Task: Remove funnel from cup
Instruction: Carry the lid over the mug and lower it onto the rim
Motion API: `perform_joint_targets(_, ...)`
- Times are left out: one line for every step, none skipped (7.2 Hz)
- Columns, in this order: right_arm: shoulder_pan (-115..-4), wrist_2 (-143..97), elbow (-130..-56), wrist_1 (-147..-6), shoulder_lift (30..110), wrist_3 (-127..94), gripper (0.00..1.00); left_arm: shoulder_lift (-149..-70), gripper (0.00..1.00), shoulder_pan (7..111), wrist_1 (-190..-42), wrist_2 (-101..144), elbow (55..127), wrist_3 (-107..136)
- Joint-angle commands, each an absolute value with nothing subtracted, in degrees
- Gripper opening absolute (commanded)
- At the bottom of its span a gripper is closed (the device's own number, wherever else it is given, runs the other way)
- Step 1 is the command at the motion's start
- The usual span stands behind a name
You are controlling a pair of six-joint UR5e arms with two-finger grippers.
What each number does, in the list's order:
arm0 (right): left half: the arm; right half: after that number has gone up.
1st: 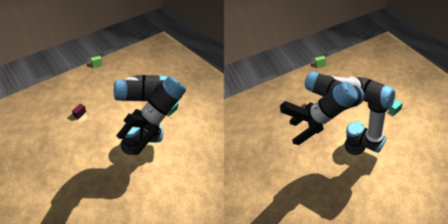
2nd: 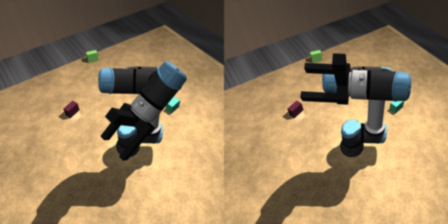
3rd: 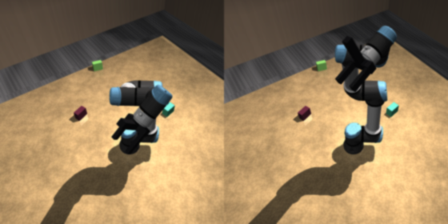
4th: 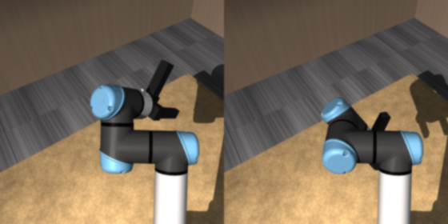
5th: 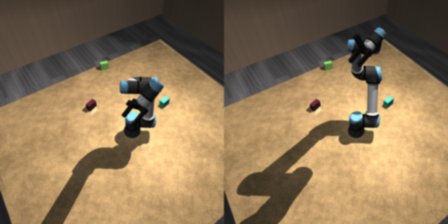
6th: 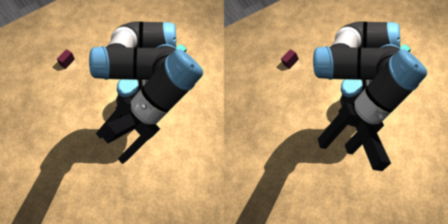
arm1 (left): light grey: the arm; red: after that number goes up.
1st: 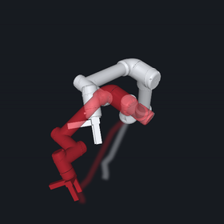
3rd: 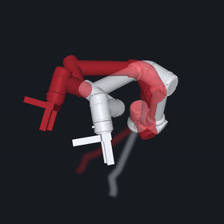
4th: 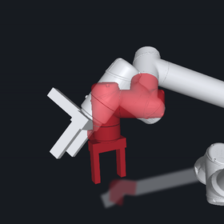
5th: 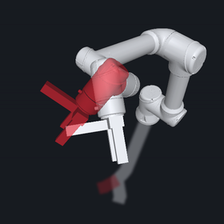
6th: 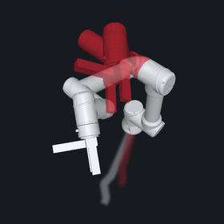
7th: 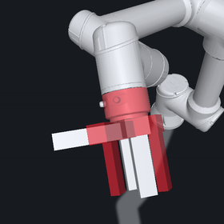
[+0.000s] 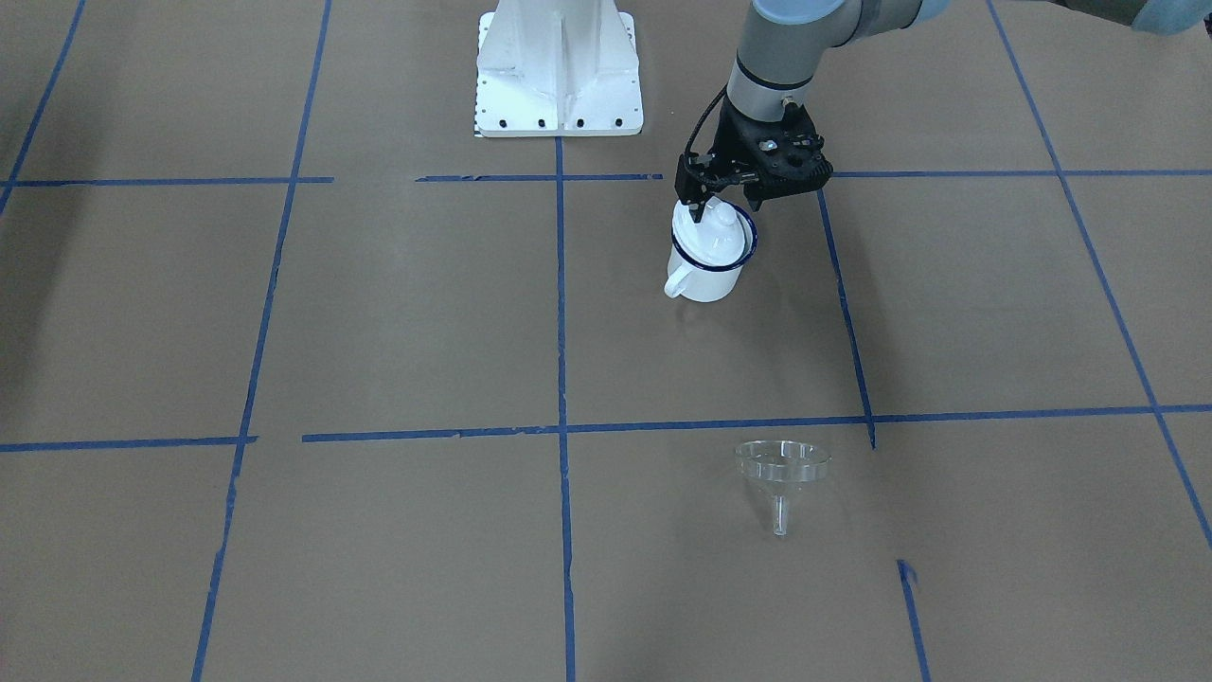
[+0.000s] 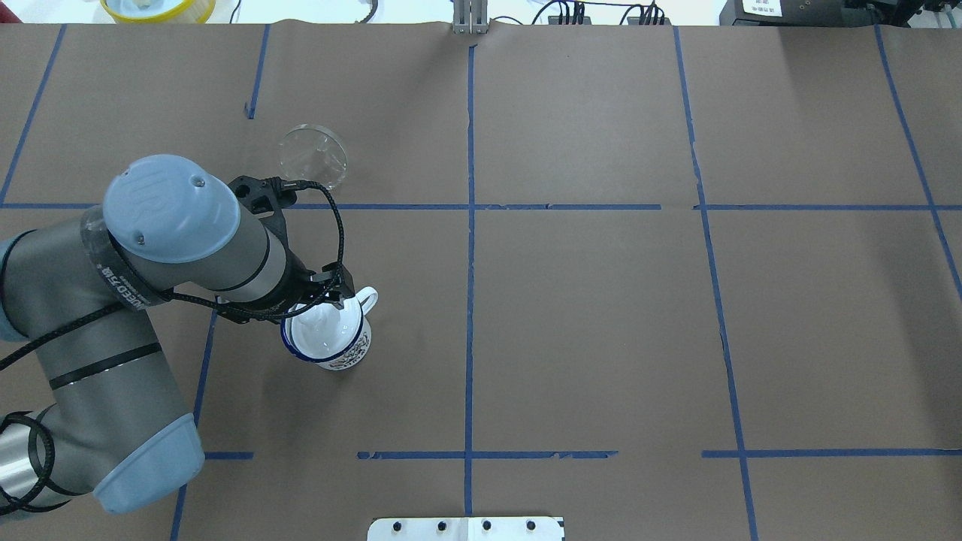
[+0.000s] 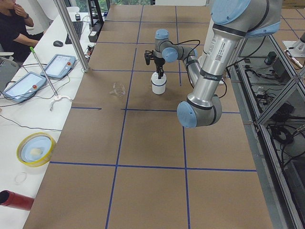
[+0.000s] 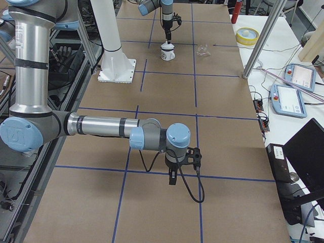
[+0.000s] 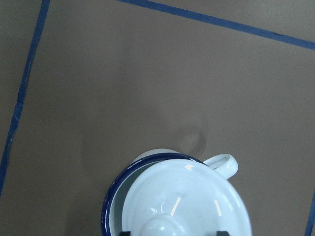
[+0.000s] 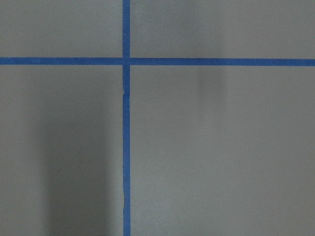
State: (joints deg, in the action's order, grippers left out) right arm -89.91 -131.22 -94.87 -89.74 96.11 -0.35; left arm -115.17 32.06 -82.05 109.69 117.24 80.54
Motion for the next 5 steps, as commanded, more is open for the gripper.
perform_joint_targets(-89.91, -131.22, -94.83, -89.74, 96.07, -0.35, 1.00, -115.14, 1.00, 32.08, -82.00, 109.69, 117.33, 80.51)
perform_joint_targets(-89.91, -131.22, -94.92, -89.74, 96.06, -0.35, 1.00, -115.22, 1.00, 32.17, -82.00, 109.69, 117.51, 80.51)
perform_joint_targets(-89.91, -131.22, -94.92, -89.74, 96.15, -0.35, 1.00, -115.83, 1.00, 32.08, -82.00, 109.77, 117.68, 80.59)
perform_joint_targets(-89.91, -131.22, -94.92, -89.74, 96.07, -0.35, 1.00, -117.14, 1.00, 32.34, -81.91, 109.86, 117.86, 80.94)
perform_joint_targets(-89.91, -131.22, -94.83, -89.74, 96.15, -0.35, 1.00, -118.81, 1.00, 32.26, -81.91, 109.86, 117.51, 81.12)
